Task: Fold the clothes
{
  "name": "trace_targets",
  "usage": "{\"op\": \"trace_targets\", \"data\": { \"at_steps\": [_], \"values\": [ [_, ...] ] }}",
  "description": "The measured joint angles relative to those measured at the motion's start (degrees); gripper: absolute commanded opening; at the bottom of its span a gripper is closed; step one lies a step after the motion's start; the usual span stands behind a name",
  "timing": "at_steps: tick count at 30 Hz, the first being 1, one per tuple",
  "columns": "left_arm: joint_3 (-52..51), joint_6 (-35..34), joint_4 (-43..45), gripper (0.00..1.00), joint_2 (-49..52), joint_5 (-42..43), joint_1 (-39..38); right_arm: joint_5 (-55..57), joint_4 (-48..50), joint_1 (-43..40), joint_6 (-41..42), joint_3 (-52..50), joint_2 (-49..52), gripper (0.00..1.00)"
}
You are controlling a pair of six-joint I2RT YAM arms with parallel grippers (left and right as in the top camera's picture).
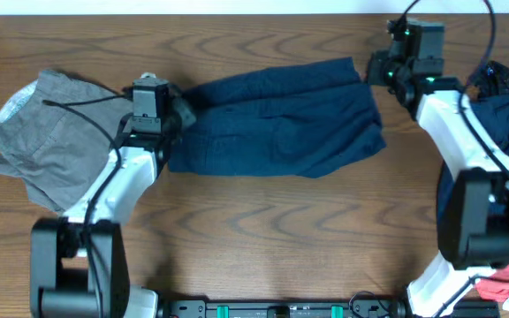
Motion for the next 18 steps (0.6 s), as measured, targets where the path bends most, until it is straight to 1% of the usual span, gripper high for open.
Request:
{"op": "trace_targets", "data": {
  "at_steps": [3, 4, 5, 6, 9, 11, 14, 18],
  "values": [
    [-0.1, -0.9, 5.8, 0.15, 2.3, -0.2, 0.2, -0.5, 4.3, 1.2, 0.2, 0.0, 1.9, 0.02],
    [-0.1, -1.7, 6.5, 0.15, 2.7, -0.2, 0.4, -0.6, 4.7, 1.4, 0.2, 0.0, 2.0, 0.13],
    [-0.1, -2.4, 6.8, 0.15, 3.0, -0.2, 0.6, -0.6, 4.9, 1.6, 0.5, 0.0, 2.0, 0.18],
    [-0.1, -2.8, 6.7, 0.15, 3.1, -0.2, 0.9, -0.7, 4.9, 1.7, 0.6, 0.0, 2.0, 0.21],
    [-0.1, -4.0, 5.1, 0.15, 3.1, -0.2, 1.5, -0.4, 1.8, 1.7, 0.2, 0.1, 2.0, 0.36],
    [-0.1, -4.3, 3.1, 0.15, 3.1, -0.2, 1.6, 1.1, -1.9, 1.7, 0.2, 0.1, 2.0, 0.40],
    [-0.1, -4.4, 0.5, 0.15, 3.1, -0.2, 1.6, 4.5, -5.5, 1.7, 0.3, 0.1, 2.1, 0.49],
    [-0.1, -4.4, -2.7, 0.15, 3.1, -0.2, 1.6, 6.9, -4.8, 1.6, 0.8, 0.1, 2.9, 0.54]
  ]
}}
